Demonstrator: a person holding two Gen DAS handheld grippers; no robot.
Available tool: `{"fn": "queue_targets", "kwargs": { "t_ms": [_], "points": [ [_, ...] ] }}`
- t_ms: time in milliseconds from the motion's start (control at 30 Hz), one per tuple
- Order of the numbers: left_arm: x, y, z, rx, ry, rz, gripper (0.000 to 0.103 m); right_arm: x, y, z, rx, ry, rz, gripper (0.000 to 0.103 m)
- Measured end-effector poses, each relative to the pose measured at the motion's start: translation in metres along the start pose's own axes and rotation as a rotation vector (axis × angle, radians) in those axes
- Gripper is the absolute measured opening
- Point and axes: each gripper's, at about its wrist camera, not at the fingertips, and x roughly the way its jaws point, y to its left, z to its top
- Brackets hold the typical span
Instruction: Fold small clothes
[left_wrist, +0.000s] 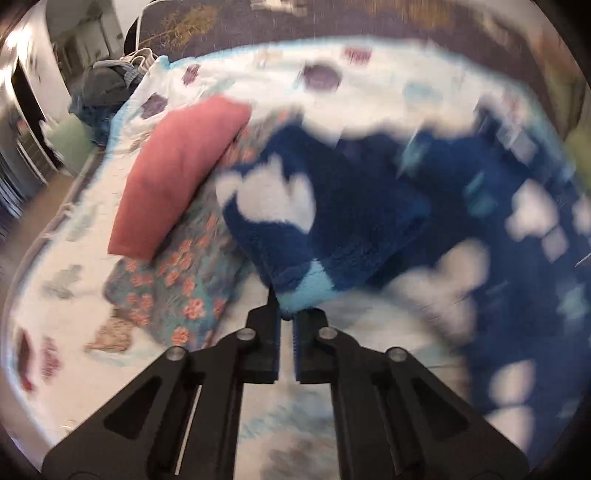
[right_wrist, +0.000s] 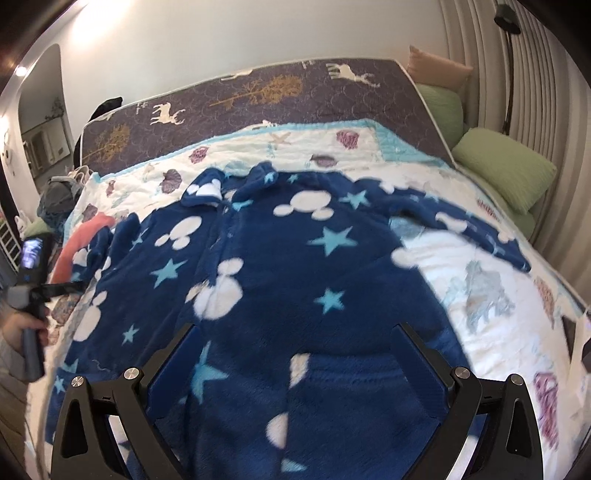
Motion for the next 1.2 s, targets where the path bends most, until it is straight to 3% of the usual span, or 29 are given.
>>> {"fn": "queue_targets", "kwargs": {
  "t_ms": [100, 233, 433, 600, 700, 800, 900, 1100, 1200],
  "points": [
    [-0.059, -0.017, 0.014, 0.041, -0.109, -0.094, 0.005, -0.002, -0.005, 0.013, -0.015, -0.031, -0.006, 0.103],
    [-0.128, -0.065, 0.033, 0.112, -0.165, -0.346, 0.005, -0.001, -0.012, 0.031, 0.002, -0.044, 0.04, 0.103],
    [-0.165, -0.162, 0.048, 0.172, -0.124, -0.597, 0.006, -0.008, -0.019, 0.043, 0.026, -0.078, 0.103, 0.103],
    [-0.15, -0.223, 0.023, 0.238, 0.004, -0.714, 0.008, -0.009, -0.035, 0.042, 0.079, -0.048, 0.223, 0.103],
    [-0.139, -0.227, -0.008, 0.265, 0.091, -0.7, 0.018, 0.001, -0.049, 0.042, 0.181, 0.006, 0.261, 0.103],
    [-0.141, -0.201, -0.034, 0.242, 0.062, -0.668, 0.033, 0.013, -0.057, 0.038, 0.266, 0.069, 0.335, 0.103],
    [-0.137, -0.16, -0.054, 0.2, 0.018, -0.544, 0.045, 0.031, -0.054, 0.035, 0.311, 0.17, 0.449, 0.103],
    [-0.111, -0.071, -0.073, 0.039, 0.023, -0.319, 0.045, 0.064, -0.027, 0.026, 0.335, 0.311, 0.581, 0.103],
    [-0.1, -0.052, -0.073, -0.005, 0.018, -0.266, 0.046, 0.09, -0.012, 0.022, 0.367, 0.395, 0.628, 0.103]
  ]
}}
